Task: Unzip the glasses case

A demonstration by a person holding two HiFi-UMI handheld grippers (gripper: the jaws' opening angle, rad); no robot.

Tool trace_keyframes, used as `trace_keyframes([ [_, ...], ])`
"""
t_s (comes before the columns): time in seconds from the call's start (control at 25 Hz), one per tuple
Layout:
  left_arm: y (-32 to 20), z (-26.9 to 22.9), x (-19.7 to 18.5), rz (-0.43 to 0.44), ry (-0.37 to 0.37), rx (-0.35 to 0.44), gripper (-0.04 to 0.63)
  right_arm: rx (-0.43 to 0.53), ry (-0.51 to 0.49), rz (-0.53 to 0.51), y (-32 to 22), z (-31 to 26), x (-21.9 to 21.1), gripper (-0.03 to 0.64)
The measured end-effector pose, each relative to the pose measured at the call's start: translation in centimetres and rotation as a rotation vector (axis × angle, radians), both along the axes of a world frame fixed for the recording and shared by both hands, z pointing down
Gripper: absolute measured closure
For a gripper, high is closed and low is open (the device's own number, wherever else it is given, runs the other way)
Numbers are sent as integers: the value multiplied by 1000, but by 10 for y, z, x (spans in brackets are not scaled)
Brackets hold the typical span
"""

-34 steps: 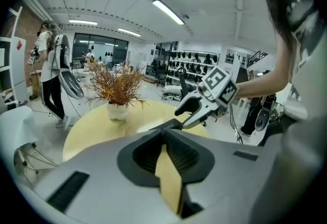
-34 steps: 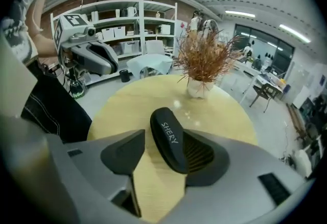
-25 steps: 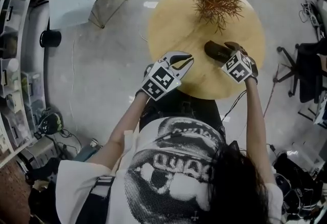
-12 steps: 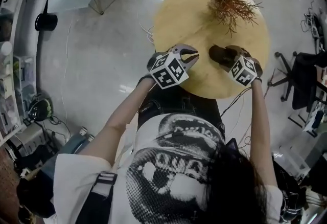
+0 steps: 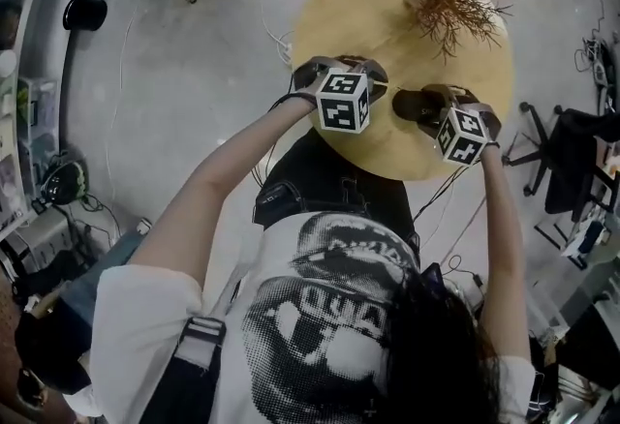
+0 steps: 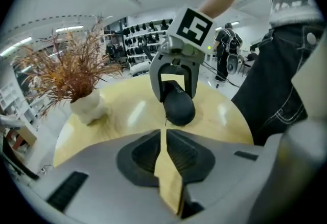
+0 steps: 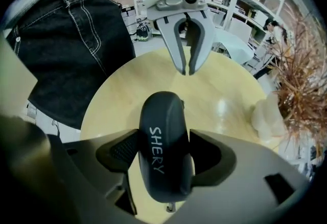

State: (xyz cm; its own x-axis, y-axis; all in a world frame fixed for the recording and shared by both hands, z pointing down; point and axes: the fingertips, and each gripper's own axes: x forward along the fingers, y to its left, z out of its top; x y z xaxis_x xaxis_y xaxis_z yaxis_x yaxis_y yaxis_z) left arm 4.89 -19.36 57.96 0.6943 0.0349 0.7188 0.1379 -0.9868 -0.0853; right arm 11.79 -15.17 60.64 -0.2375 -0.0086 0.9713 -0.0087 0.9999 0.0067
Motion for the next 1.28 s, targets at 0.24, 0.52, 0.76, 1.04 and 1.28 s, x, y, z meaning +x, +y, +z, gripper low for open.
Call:
trace_keyframes([
  [0.24,17,19,19,169,-47,10,485,11,-11,-107,10,0,-1,301],
  [0.52,23,35,36,286,-90,58,487,10,-41,-190,12,1,0,302],
  [0.76,35,41,41,455,-113,128,533,-23,-58,-264,17,1,-1,301],
  [1.04,38,44,38,393,-122,68,581,-37,-117,-258,16,-1,-1,301],
  [1.28,43,39,34,313,-135,29,583,-59,-137,-254,17,-1,-1,301],
])
